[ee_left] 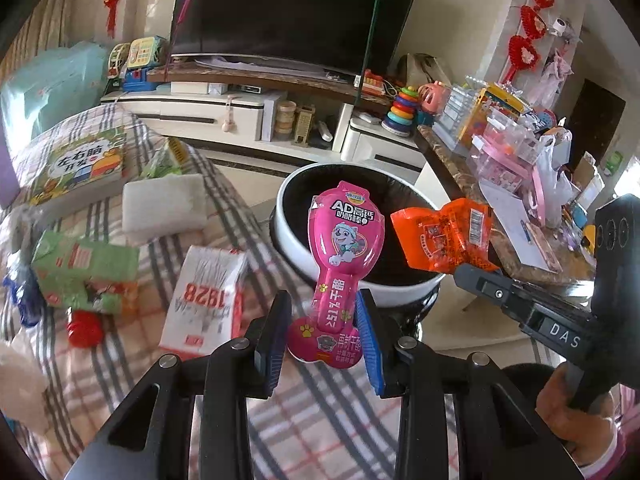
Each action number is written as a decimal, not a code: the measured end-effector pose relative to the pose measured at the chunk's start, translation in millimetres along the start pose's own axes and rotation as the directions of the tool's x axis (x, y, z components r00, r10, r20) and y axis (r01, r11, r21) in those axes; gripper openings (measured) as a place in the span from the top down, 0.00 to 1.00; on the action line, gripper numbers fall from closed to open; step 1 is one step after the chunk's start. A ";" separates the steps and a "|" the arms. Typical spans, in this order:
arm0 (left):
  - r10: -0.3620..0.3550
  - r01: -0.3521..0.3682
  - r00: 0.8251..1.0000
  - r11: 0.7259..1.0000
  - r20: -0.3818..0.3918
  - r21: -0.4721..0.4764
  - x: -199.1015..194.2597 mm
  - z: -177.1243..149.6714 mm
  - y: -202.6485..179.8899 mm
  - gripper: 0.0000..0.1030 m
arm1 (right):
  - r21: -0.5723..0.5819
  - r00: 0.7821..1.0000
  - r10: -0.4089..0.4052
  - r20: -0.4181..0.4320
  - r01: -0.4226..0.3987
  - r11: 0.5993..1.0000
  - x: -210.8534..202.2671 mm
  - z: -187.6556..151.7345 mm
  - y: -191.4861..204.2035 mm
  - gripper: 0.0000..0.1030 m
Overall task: Collect trash
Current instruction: 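Carry the orange bag and pink toothbrush over the black bin, then open both tools to drop the items into the bin, then move both open tools back toward the bed, then grasp the blue plastic item with the left tool while the right tool grasps the white tissue, then carry the blue item and white tissue over the black bin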
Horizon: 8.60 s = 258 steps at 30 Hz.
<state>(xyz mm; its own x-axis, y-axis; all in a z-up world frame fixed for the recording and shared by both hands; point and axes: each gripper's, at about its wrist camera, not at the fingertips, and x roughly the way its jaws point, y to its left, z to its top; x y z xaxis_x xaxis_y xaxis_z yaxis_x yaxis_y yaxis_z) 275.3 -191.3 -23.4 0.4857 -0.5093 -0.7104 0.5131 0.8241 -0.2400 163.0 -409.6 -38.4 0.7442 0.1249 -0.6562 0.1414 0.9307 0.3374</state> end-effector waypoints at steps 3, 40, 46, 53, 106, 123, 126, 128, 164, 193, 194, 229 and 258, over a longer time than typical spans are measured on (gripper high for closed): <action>0.002 -0.002 1.000 1.000 -0.009 0.000 9.5 6.5 -1.8 0.69 | 0.004 1.000 -0.006 -0.012 0.006 1.000 5.4 5.4 -6.2 0.94; 0.018 -0.019 0.995 1.000 -0.095 -0.004 95.5 59.6 -7.0 0.61 | 0.040 0.996 -0.019 -0.093 0.023 0.999 41.2 31.9 -37.1 0.86; 0.024 -0.026 0.997 1.000 -0.072 -0.017 85.7 57.8 -6.9 0.45 | 0.069 0.997 -0.015 -0.080 0.021 0.997 35.3 32.4 -40.4 0.68; 0.036 -0.038 0.999 0.998 -0.032 -0.040 56.1 40.5 -0.6 0.35 | 0.066 0.999 -0.002 -0.045 0.005 0.998 21.7 28.5 -27.0 0.44; 0.354 -0.340 0.935 0.857 -0.037 -0.387 -177.5 -144.0 138.5 0.33 | -0.125 0.949 0.238 -0.209 -0.267 0.956 54.4 -80.2 178.9 0.12; 0.415 -0.433 0.901 0.854 -0.125 -0.289 -146.2 -122.1 195.3 0.33 | -0.181 0.920 0.294 -0.259 -0.346 0.921 82.7 -82.8 224.9 0.12; 0.420 -0.439 0.898 0.853 -0.130 -0.282 -137.2 -118.6 203.3 0.33 | -0.195 0.917 0.300 -0.262 -0.355 0.914 87.7 -80.8 232.2 0.12; 0.425 -0.444 0.896 0.852 -0.130 -0.278 -131.9 -115.8 208.7 0.33 | -0.200 0.914 0.305 -0.266 -0.362 0.910 92.1 -79.2 237.0 0.12; 0.365 -0.363 0.929 0.867 -0.062 -0.340 -145.7 -131.2 198.9 0.56 | -0.257 0.889 0.349 -0.297 -0.427 0.867 125.1 -74.6 273.0 0.57; 0.128 -0.128 0.992 0.976 -0.009 -0.175 -107.1 -84.7 83.2 0.56 | -0.072 0.969 0.222 -0.105 -0.230 0.971 27.5 -58.8 119.4 0.57; 0.124 -0.124 0.992 0.977 -0.008 -0.172 -104.1 -83.4 80.7 0.56 | -0.069 0.971 0.216 -0.100 -0.224 0.972 25.3 -58.6 115.4 0.57; 0.015 -0.015 1.000 1.000 -0.017 -0.013 -8.1 -3.0 7.9 0.56 | 0.041 0.997 0.061 0.045 -0.063 0.997 0.7 3.3 6.1 0.57; 0.030 -0.027 0.998 0.998 -0.056 0.049 71.2 47.8 -13.6 0.56 | 0.078 1.000 -0.005 0.007 0.005 0.997 40.8 45.3 -35.3 0.55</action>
<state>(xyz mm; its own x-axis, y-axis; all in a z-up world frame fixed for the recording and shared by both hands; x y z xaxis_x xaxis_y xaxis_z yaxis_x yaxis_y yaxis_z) 336.7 -250.7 -39.1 0.4604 -0.4696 -0.7533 0.5336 0.8246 -0.1879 218.0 -452.9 -46.5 0.7482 0.1176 -0.6529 0.1949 0.9018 0.3858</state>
